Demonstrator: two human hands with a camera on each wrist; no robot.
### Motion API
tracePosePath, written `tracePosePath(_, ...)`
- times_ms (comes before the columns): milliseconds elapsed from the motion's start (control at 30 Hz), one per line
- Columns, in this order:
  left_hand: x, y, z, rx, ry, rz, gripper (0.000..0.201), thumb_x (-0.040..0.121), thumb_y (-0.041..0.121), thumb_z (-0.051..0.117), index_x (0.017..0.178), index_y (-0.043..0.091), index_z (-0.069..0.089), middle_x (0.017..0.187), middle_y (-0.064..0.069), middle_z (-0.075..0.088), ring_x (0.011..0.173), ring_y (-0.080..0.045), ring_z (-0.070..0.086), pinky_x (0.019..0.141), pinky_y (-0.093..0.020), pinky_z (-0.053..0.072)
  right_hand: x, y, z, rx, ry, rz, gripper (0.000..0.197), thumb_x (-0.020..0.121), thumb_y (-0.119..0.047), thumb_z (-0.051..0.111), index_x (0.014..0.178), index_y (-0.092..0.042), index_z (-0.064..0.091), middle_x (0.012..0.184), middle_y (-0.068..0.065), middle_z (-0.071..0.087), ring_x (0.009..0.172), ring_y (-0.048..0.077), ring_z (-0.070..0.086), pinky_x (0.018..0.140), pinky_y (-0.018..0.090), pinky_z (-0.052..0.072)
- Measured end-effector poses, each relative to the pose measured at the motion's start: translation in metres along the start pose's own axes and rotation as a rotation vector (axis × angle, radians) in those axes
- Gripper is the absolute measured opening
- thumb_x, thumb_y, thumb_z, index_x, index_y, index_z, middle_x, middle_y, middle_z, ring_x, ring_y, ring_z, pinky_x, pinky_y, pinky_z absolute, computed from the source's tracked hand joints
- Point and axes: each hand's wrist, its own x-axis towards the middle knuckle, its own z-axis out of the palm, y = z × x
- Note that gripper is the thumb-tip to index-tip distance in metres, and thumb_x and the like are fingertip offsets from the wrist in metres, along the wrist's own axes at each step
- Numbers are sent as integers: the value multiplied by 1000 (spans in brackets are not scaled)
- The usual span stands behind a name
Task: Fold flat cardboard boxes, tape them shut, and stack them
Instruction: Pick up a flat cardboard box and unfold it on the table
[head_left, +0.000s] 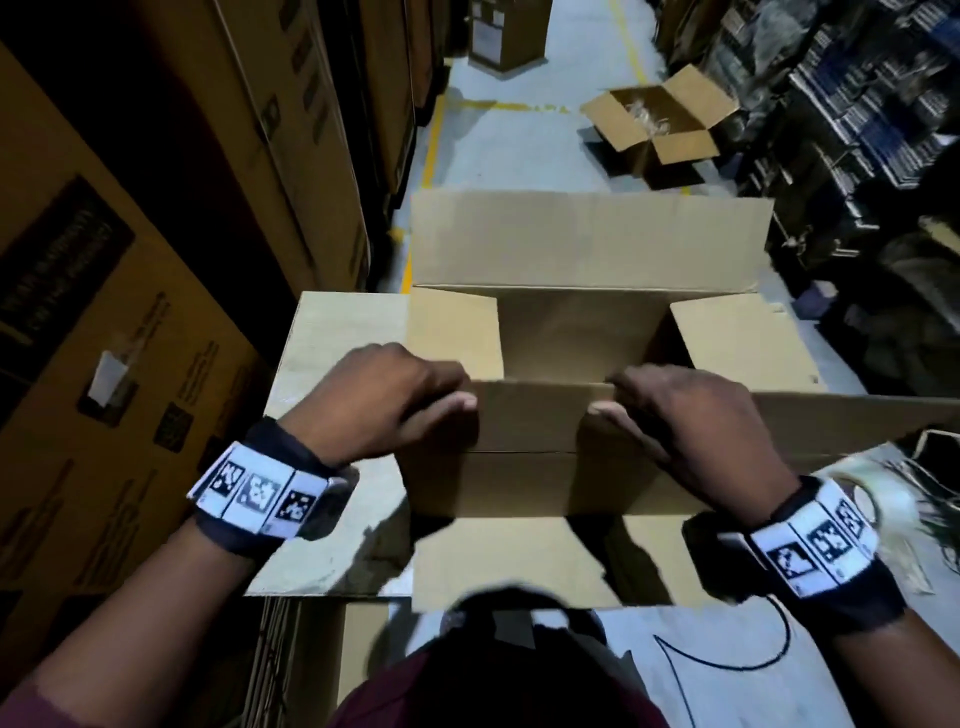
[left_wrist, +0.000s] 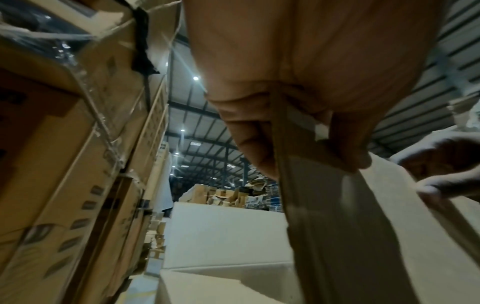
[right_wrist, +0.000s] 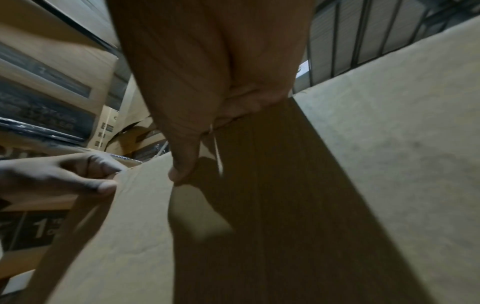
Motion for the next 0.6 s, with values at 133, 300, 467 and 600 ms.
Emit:
tracePosePath(133,18,-22,13,-11,-22,-273,43,91,68,50,100,29,64,87,-1,70,88,-29,64,66,-37,50,30,3,43,49,22,65,51,94,-60,47,109,-16,67,90,7,67,85,32,60,74,42,49)
tracePosePath(300,32,0,70,14,-123,-241,63,92,45,60,149,27,40,152,-6,44,138,-31,38,110,-44,33,42,16,95,74,-286,213,77,89,-67,43,152,-23,43,153,12,46,142,33,40,116,53,30)
tracePosePath(467,49,44,112,-18,-263,-243,66,99,58,38,156,27,24,166,-10,12,152,-30,11,121,-51,13,25,23,107,134,-479,202,98,80,-80,26,161,-25,21,168,13,14,155,33,10,123,50,18)
tracePosePath(600,69,64,124,-18,-268,-289,67,101,61,28,158,27,17,167,-8,6,154,-28,4,122,-53,8,20,36,97,291,-508,181,92,89,-74,47,160,-20,24,168,14,13,156,32,9,125,44,16)
